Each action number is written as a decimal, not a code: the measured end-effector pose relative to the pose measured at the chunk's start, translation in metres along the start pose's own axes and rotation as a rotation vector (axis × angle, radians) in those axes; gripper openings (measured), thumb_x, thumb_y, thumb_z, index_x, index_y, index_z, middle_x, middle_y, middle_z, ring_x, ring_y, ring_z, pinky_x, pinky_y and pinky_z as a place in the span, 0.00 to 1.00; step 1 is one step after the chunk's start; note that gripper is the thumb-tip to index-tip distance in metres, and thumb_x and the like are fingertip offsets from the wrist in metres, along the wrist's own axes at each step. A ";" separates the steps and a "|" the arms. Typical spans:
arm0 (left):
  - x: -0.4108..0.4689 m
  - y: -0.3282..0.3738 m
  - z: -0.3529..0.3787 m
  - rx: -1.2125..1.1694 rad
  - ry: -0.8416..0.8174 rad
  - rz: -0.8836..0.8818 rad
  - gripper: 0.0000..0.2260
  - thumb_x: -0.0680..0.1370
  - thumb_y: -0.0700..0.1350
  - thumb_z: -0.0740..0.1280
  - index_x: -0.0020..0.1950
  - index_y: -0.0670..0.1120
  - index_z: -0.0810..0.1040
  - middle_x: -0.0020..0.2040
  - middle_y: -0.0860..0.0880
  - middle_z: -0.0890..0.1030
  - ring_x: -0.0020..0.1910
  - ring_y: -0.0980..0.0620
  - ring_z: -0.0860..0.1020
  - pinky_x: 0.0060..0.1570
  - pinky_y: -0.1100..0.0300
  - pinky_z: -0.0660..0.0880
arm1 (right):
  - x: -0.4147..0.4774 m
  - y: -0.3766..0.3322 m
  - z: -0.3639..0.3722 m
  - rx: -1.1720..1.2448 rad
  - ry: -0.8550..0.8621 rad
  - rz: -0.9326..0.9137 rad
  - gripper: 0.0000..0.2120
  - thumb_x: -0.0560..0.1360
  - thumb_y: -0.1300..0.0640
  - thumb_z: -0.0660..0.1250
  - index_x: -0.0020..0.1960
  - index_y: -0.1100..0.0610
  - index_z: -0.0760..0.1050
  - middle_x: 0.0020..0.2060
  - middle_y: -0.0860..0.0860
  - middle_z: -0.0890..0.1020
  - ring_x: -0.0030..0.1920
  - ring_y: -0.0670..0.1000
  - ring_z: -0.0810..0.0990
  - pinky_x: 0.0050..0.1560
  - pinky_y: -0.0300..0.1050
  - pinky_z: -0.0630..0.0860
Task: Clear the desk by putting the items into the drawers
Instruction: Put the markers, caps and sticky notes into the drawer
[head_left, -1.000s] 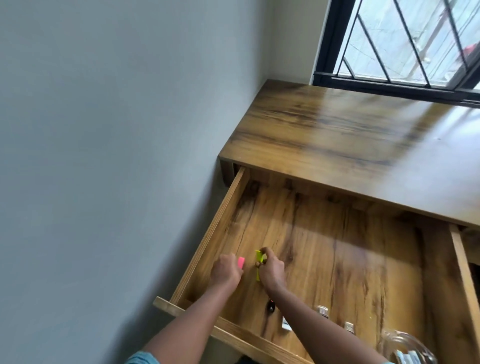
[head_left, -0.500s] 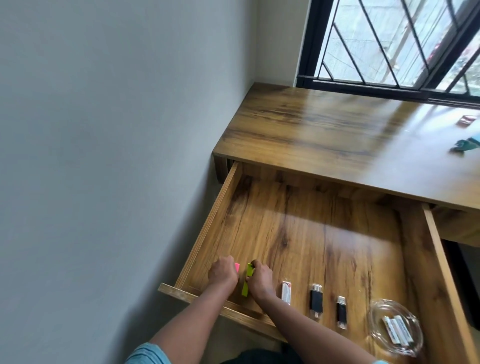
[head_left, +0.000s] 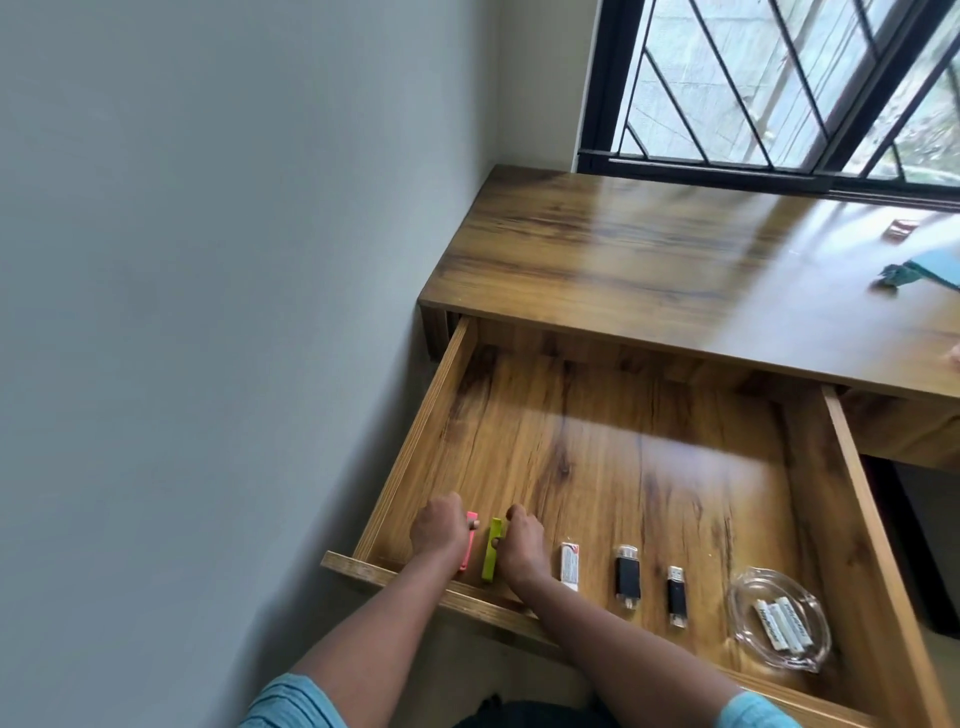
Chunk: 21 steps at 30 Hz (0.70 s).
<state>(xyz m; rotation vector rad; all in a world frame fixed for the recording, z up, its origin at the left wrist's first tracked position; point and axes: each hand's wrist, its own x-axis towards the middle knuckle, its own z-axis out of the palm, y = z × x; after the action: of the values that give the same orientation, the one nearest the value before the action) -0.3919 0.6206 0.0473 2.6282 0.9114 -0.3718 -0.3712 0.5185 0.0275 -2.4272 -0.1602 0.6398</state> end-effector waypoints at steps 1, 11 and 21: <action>-0.001 0.002 -0.002 -0.021 0.033 0.014 0.09 0.78 0.49 0.64 0.50 0.44 0.78 0.42 0.49 0.78 0.39 0.52 0.75 0.32 0.63 0.69 | -0.001 0.001 -0.003 -0.004 0.019 -0.016 0.16 0.77 0.64 0.61 0.64 0.58 0.67 0.59 0.55 0.73 0.56 0.52 0.75 0.56 0.45 0.75; -0.022 0.090 0.009 -0.081 0.189 0.215 0.16 0.80 0.53 0.57 0.53 0.45 0.79 0.52 0.46 0.82 0.53 0.46 0.79 0.48 0.55 0.75 | -0.005 0.046 -0.068 -0.003 0.251 -0.142 0.06 0.80 0.60 0.57 0.53 0.55 0.72 0.49 0.50 0.72 0.42 0.47 0.73 0.42 0.39 0.75; -0.093 0.271 0.074 -0.067 0.120 0.445 0.13 0.80 0.49 0.56 0.53 0.49 0.78 0.53 0.48 0.81 0.54 0.47 0.79 0.50 0.54 0.76 | -0.037 0.167 -0.209 0.035 0.480 -0.123 0.10 0.78 0.62 0.57 0.52 0.60 0.76 0.51 0.56 0.77 0.49 0.58 0.78 0.44 0.44 0.70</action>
<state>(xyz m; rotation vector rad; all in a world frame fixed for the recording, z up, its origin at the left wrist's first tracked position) -0.3010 0.3404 0.0728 2.7111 0.3417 -0.0689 -0.3092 0.2627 0.0882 -2.4378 -0.0961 -0.0033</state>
